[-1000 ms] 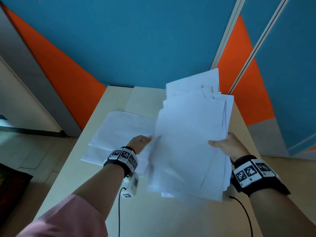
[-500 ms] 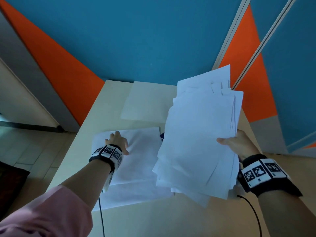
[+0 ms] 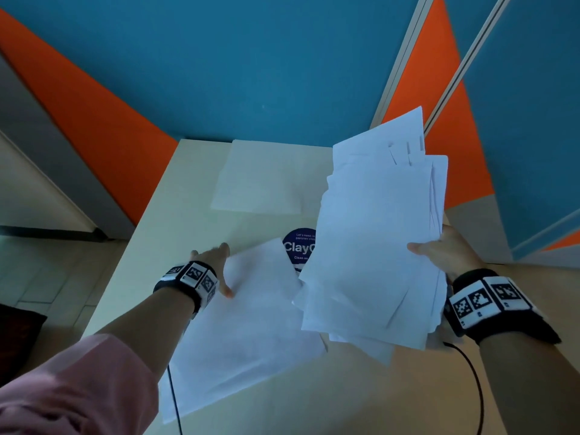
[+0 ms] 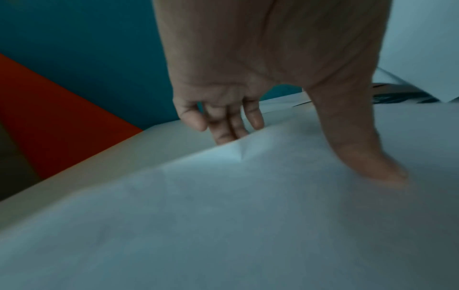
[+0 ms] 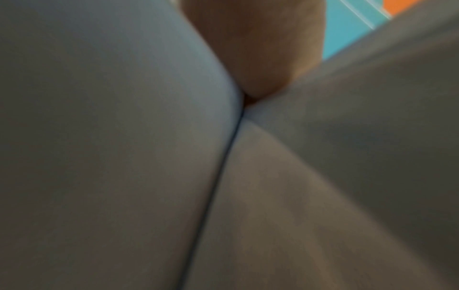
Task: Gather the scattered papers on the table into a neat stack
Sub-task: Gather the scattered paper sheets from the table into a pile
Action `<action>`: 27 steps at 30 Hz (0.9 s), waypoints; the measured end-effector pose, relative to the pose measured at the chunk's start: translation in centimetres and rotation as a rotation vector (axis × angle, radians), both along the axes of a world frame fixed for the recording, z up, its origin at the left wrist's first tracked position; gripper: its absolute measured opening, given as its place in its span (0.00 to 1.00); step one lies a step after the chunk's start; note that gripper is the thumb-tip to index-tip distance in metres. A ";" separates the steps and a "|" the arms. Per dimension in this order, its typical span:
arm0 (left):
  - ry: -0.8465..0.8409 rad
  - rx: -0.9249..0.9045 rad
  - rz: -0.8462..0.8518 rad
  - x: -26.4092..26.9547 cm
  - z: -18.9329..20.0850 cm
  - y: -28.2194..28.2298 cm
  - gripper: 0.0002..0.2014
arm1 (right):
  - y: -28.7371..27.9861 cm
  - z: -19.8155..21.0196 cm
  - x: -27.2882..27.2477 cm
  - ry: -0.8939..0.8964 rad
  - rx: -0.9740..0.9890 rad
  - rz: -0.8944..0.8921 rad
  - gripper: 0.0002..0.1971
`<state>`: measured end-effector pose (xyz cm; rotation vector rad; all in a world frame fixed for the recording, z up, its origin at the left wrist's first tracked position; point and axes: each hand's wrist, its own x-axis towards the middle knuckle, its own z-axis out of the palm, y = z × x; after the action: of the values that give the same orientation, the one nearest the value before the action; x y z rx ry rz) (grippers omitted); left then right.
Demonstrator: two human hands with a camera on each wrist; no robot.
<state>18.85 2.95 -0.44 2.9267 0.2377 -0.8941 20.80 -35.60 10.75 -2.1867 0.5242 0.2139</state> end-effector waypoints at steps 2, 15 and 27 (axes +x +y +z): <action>0.062 -0.030 0.027 -0.5 0.2 -0.2 0.46 | -0.2 0.0 -0.3 -0.006 0.002 -0.007 0.20; -0.073 -0.209 0.383 -4.9 0.5 0.6 0.28 | -0.8 0.9 -2.1 -0.014 0.025 0.038 0.31; -0.567 -1.008 0.974 -6.7 8.3 4.9 0.10 | 0.0 1.8 -3.2 -0.005 0.041 0.081 0.25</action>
<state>12.14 7.85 7.88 1.6563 0.7730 0.0320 17.59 -35.62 12.55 -2.1697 0.4249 0.2607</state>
